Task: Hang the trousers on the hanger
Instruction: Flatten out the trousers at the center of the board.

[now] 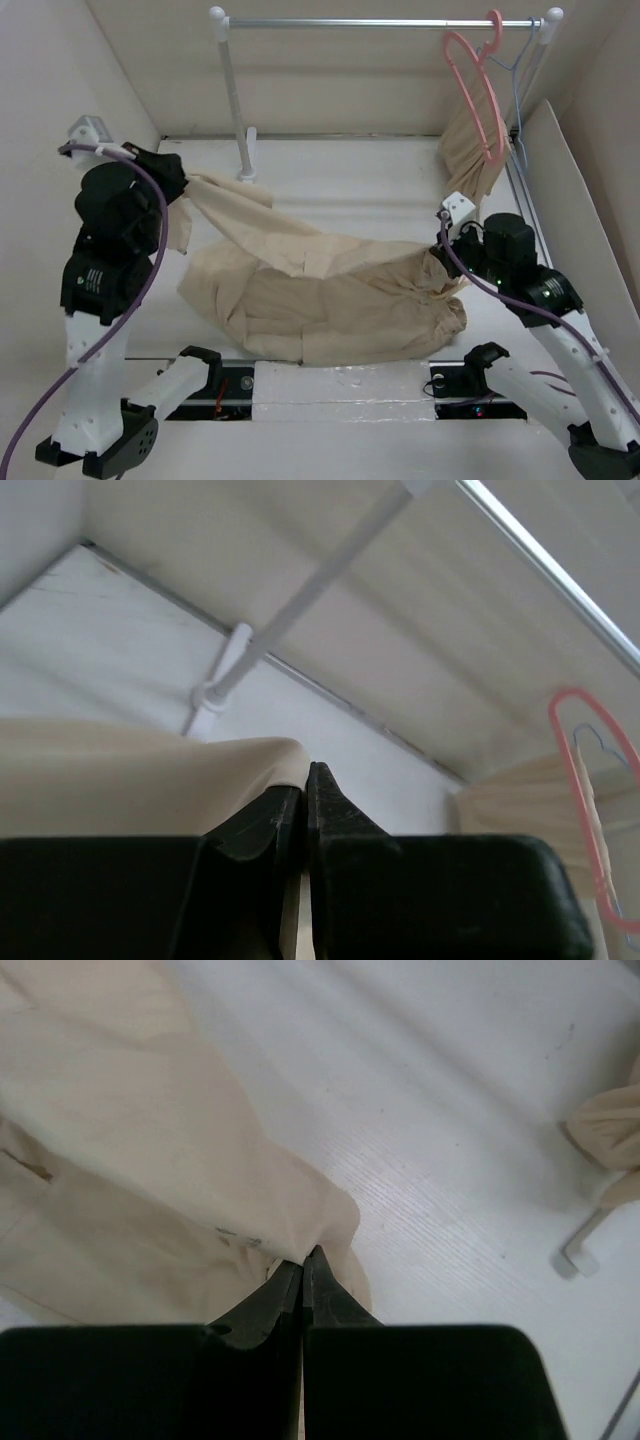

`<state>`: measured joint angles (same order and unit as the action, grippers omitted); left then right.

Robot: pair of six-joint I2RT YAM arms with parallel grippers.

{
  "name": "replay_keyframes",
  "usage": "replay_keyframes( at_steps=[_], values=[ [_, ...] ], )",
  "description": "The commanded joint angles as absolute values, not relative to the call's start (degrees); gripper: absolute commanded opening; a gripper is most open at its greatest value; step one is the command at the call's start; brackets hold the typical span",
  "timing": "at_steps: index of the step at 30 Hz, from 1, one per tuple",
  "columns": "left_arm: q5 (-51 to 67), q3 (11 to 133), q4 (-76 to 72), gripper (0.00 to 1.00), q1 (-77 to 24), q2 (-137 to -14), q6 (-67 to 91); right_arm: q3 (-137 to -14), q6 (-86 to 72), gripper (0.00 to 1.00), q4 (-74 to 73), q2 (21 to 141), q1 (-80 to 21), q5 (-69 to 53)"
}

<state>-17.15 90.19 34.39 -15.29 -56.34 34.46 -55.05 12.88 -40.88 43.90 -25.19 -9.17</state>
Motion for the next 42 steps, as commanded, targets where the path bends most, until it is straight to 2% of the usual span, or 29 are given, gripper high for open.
replay_keyframes(
  at_steps=[1,5,10,13,15,16,17,18,20,22,24,25,26,27,28,29,30,31,32,33,34,35,36,37,38,40,41,42],
  values=[
    [-29.17,92.89,46.04,0.0,-15.21,-57.66,36.21,-60.9,12.74,0.0,-45.87,39.47,-24.96,-6.16],
    [-36.54,93.52,52.11,0.0,-15.21,-57.13,37.61,-62.93,12.92,0.0,-50.44,37.44,-24.96,-4.75],
    [-41.92,85.97,51.77,0.0,-15.21,-54.67,34.82,-64.43,11.95,0.0,-54.84,34.89,-24.96,-4.05],
    [-42.02,81.83,47.56,0.0,-15.21,-58.87,32.53,-62.67,12.3,0.0,-52.22,36.73,-24.96,-1.24],
    [-40.43,81.74,41.77,0.0,-14.68,-65.36,29.98,-62.05,12.39,0.0,-45.47,41.9,-24.96,2.08],
    [-39.12,82.78,39.31,0.0,-12.94,-68.0,28.58,-62.57,12.74,0.0,-43.18,44.62,-24.96,2.81],
    [-32.06,84.45,35.63,0.0,-9.79,-71.42,25.78,-64.49,13.09,0.0,-43.15,51.09,-23.74,2.81],
    [-27.73,89.34,34.46,0.0,-3.23,-78.42,25.4,-65.56,13.18,0.0,-35.93,54.89,-23.12,4.2],
    [-20.6,94.89,32.78,0.0,0.69,-86.18,24.7,-69.24,13.01,0.0,-32.36,62.8,-19.27,3.34],
    [-19.51,110.77,36.62,0.02,0.97,-98.83,24.96,-74.95,11.7,0.0,-29.02,73.09,-16.98,4.39],
    [-19.24,125.6,41.39,0.35,-1.57,-107.44,22.0,-79.6,10.9,0.0,-24.36,81.07,-13.82,5.01],
    [-19.16,125.07,38.7,0.56,-3.41,-107.4,21.97,-81.28,9.94,0.05,-23.65,83.73,-12.84,4.23],
    [-16.38,123.24,37.54,0.98,-3.43,-106.88,22.06,-83.39,9.67,0.2,-24.77,86.11,-12.83,1.0],
    [-14.96,121.05,37.53,0.99,-3.95,-106.88,22.15,-85.5,9.84,0.38,-27.05,88.48,-12.22,-1.47],
    [-14.25,119.89,39.79,0.99,-3.96,-107.05,22.84,-89.69,11.32,0.55,-30.2,92.16,-13.35,-1.93],
    [-14.33,117.88,40.25,0.99,-4.56,-106.79,23.11,-89.74,12.47,0.63,-32.15,92.63,-14.58,-1.76],
    [-14.41,110.12,39.82,0.99,-4.57,-104.09,22.77,-88.26,13.26,0.71,-31.82,92.11,-15.89,-1.06],
    [-15.11,105.17,37.03,0.98,-5.53,-101.97,22.15,-82.93,13.71,0.77,-30.86,88.98,-17.91,-1.23],
    [-16.42,99.55,35.0,0.91,-6.93,-95.95,22.06,-79.66,13.71,0.8,-27.98,86.68,-18.8,-2.27],
    [-16.52,88.62,33.07,0.85,-7.55,-92.5,21.71,-76.24,13.45,0.82,-26.73,84.14,-19.68,-2.63],
    [-16.87,83.98,30.26,0.75,-8.25,-89.5,21.71,-73.07,12.93,0.82,-25.94,81.59,-21.25,-3.07],
    [-16.79,76.19,29.54,0.37,-9.74,-83.56,22.49,-67.56,12.4,0.64,-24.62,76.34,-23.36,-4.38],
    [-16.27,72.72,29.53,0.21,-10.54,-81.06,22.85,-64.89,12.39,0.64,-23.91,73.77,-23.38,-5.18],
    [-16.09,70.25,30.75,0.03,-11.42,-78.95,23.46,-62.17,11.7,0.23,-23.12,71.13,-24.42,-6.06],
    [-16.0,65.53,31.46,0.0,-14.3,-75.45,25.12,-57.18,10.91,0.0,-21.9,66.14,-26.52,-7.98],
    [-15.56,62.15,32.42,0.0,-17.74,-73.57,25.83,-53.37,10.29,0.0,-21.27,62.16,-28.2,-10.1],
    [-17.04,61.01,33.3,0.05,-19.41,-74.09,26.71,-51.44,9.76,0.0,-20.75,60.31,-29.78,-10.72],
    [-17.83,59.95,33.75,0.15,-20.9,-75.14,27.76,-48.72,9.41,0.0,-20.74,57.42,-30.32,-11.42]
  ],
)
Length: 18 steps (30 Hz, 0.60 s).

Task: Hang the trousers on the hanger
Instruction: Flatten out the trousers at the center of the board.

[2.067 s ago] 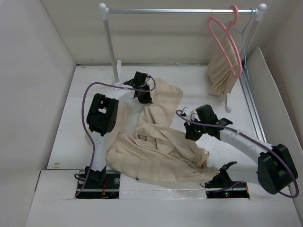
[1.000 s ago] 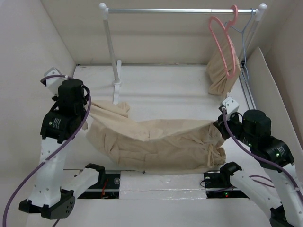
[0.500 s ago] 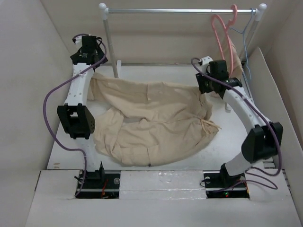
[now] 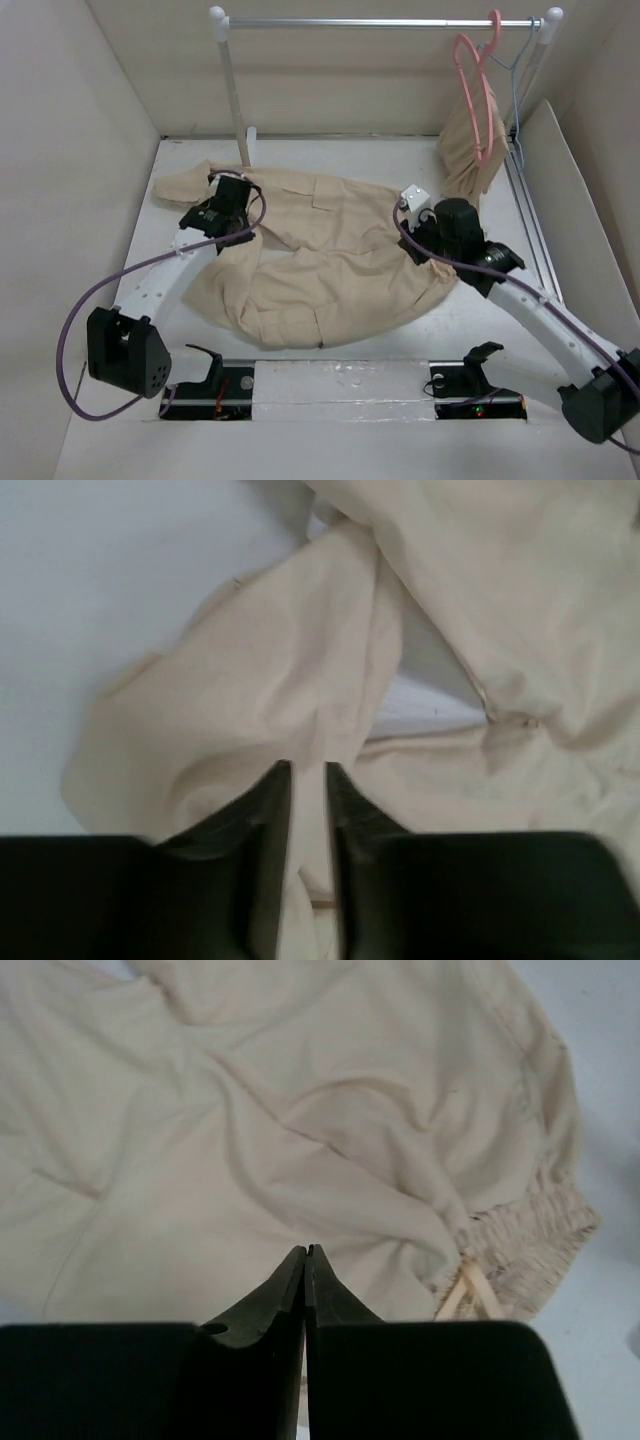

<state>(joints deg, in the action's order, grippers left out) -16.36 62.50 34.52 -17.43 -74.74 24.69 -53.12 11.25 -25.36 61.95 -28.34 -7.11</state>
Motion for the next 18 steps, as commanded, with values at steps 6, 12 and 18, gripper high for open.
replay_keyframes(
  at_steps=[6,12,18],
  values=[
    [-20.47,59.76,32.35,0.6,-23.55,-82.78,29.44,-44.65,10.1,0.58,-24.16,53.26,-32.17,-14.94],
    [-25.04,63.8,29.27,0.57,-23.55,-96.84,27.6,-42.81,10.02,0.59,-26.8,48.7,-32.17,-15.64],
    [-27.33,66.27,29.44,0.0,-23.55,-99.41,29.79,-42.19,8.88,0.6,-28.91,44.3,-33.22,-14.51]
  ],
)
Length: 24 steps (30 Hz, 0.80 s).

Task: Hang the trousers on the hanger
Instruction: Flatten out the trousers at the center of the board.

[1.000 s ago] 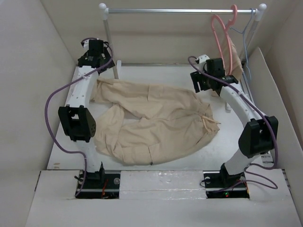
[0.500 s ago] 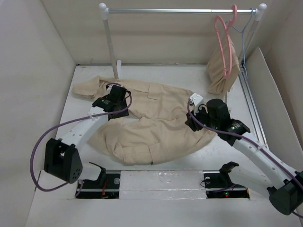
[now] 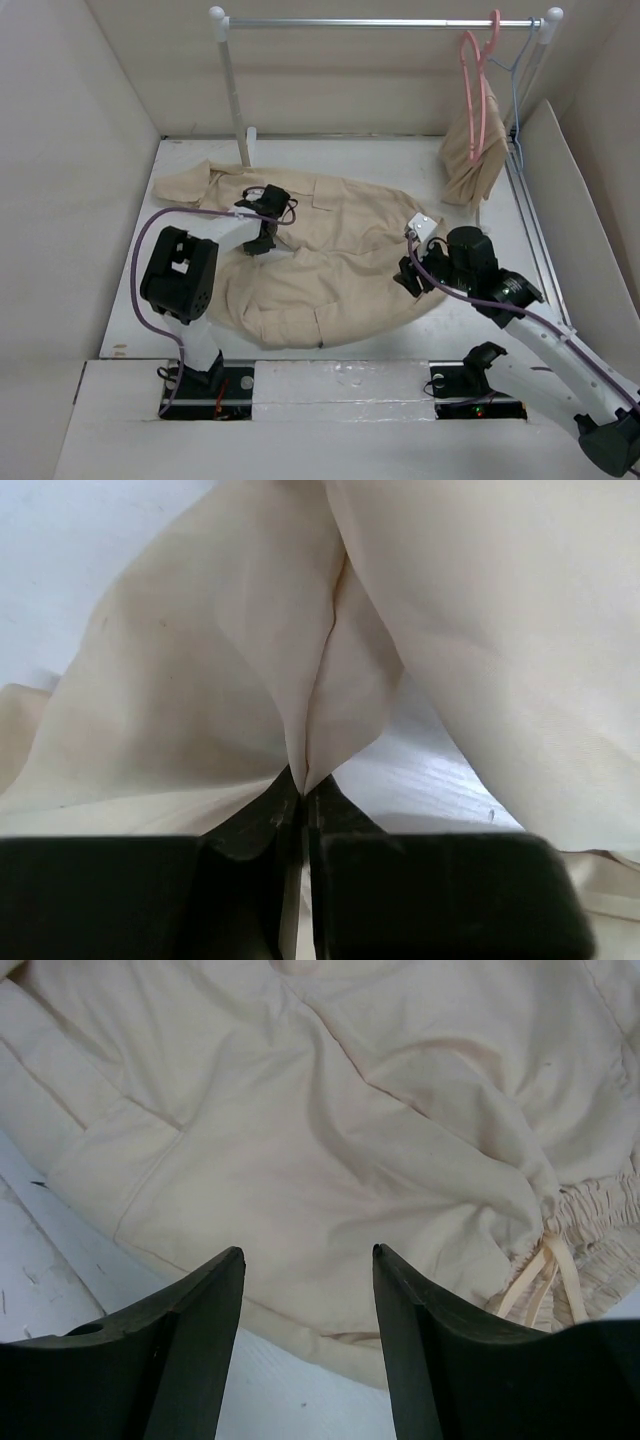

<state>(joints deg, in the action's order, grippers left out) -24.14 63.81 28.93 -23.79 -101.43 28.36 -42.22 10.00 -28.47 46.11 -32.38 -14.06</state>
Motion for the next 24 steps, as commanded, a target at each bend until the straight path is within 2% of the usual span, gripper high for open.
replay_keyframes(
  at_steps=[1,4,10,14,16,19,21,22,24],
  values=[
    [-27.59,66.27,30.66,0.0,-23.03,-98.53,30.58,-42.1,8.88,0.59,-29.09,43.95,-33.74,-14.33],
    [-28.39,65.57,34.08,0.0,-23.03,-91.87,33.83,-41.84,8.96,0.6,-29.44,43.07,-33.75,-13.54],
    [-26.9,62.14,43.57,0.0,-18.38,-66.57,43.65,-40.96,10.28,0.65,-28.21,46.04,-33.75,-14.15],
    [-23.91,57.4,44.74,0.0,-6.11,-48.57,48.94,-41.57,10.63,0.7,-28.12,48.51,-33.75,-15.29],
    [-23.73,54.24,45.17,0.0,-3.26,-45.02,51.58,-41.75,10.99,0.74,-29.0,49.39,-33.75,-14.59],
    [-27.06,51.16,50.33,0.0,-2.55,-41.93,65.43,-41.05,11.16,0.78,-30.49,49.22,-32.79,-13.36],
    [-26.99,46.96,51.41,0.03,-2.55,-38.25,77.31,-40.43,10.29,0.78,-31.99,48.35,-31.03,-11.96],
    [-24.55,41.71,49.41,0.11,-2.55,-32.66,84.91,-40.43,6.02,0.84,-33.3,46.08,-30.33,-8.91],
    [-25.65,39.03,49.13,0.2,-2.55,-28.58,88.92,-39.99,5.02,0.85,-33.49,44.48,-28.49,-8.17]
  ],
)
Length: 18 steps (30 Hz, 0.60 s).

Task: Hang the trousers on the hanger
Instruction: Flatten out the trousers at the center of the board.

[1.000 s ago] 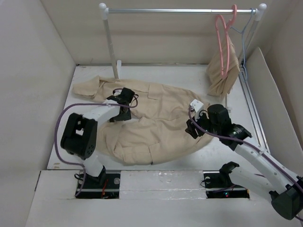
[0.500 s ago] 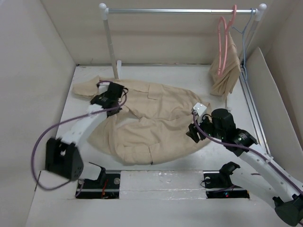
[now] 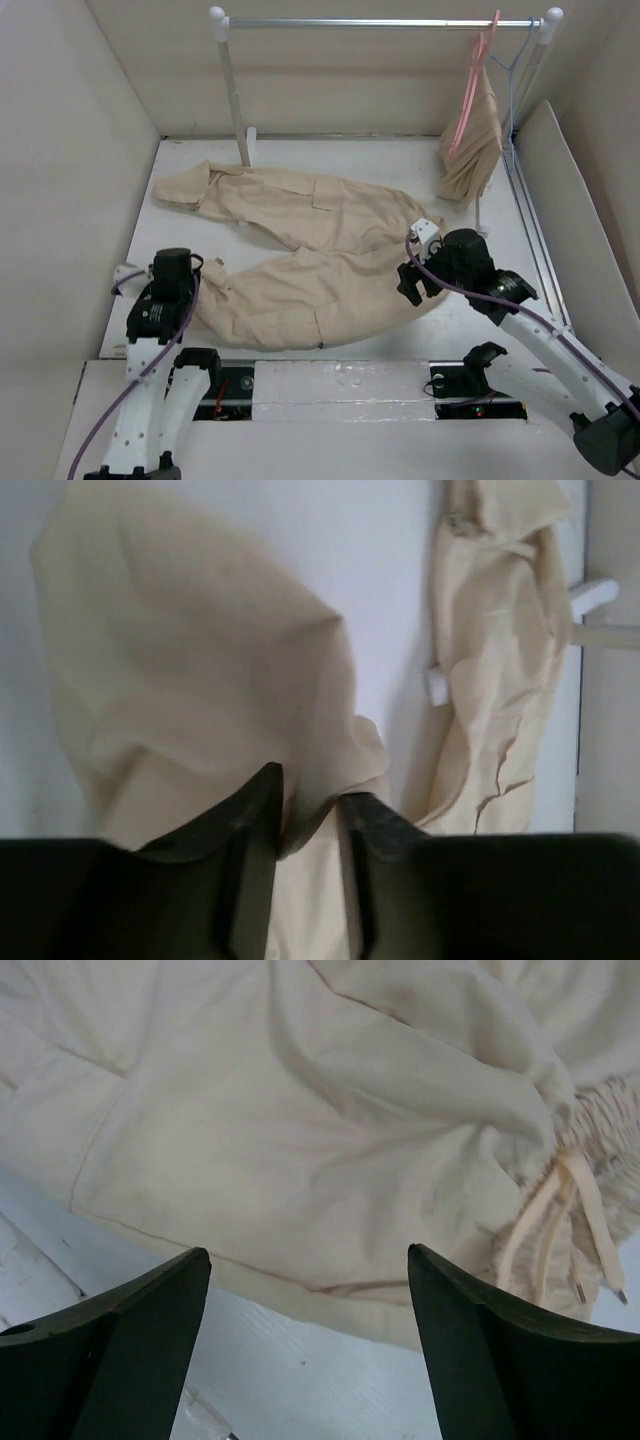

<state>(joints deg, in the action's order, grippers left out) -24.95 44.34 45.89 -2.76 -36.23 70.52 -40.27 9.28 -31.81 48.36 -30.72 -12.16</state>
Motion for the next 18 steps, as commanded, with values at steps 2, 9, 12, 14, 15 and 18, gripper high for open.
replay_keyframes(
  at_steps=[2,9,12,14,15,18],
  values=[
    [-31.07,38.5,48.61,0.44,-2.55,-25.76,92.36,-39.64,2.9,0.85,-33.75,43.07,-26.47,-8.44],
    [-39.31,57.94,33.51,0.84,-2.55,-35.12,71.43,-37.01,-3.86,0.88,-35.68,43.59,-14.34,-6.86],
    [-30.52,66.33,30.67,0.95,-2.55,-47.61,54.78,-34.98,-5.89,0.89,-34.54,45.26,-8.11,-7.73],
    [-28.83,66.62,29.71,0.96,-3.86,-51.05,49.69,-34.11,-7.03,0.89,-33.76,46.22,-2.93,-8.96],
    [-29.79,64.62,29.19,0.96,-5.52,-50.98,49.22,-33.75,-7.64,0.89,-33.58,46.58,-1.6,-9.23],
    [-27.7,58.04,22.96,0.9,-5.54,-48.08,45.73,-31.57,-10.1,0.89,-31.39,48.42,4.28,-11.32]
  ],
)
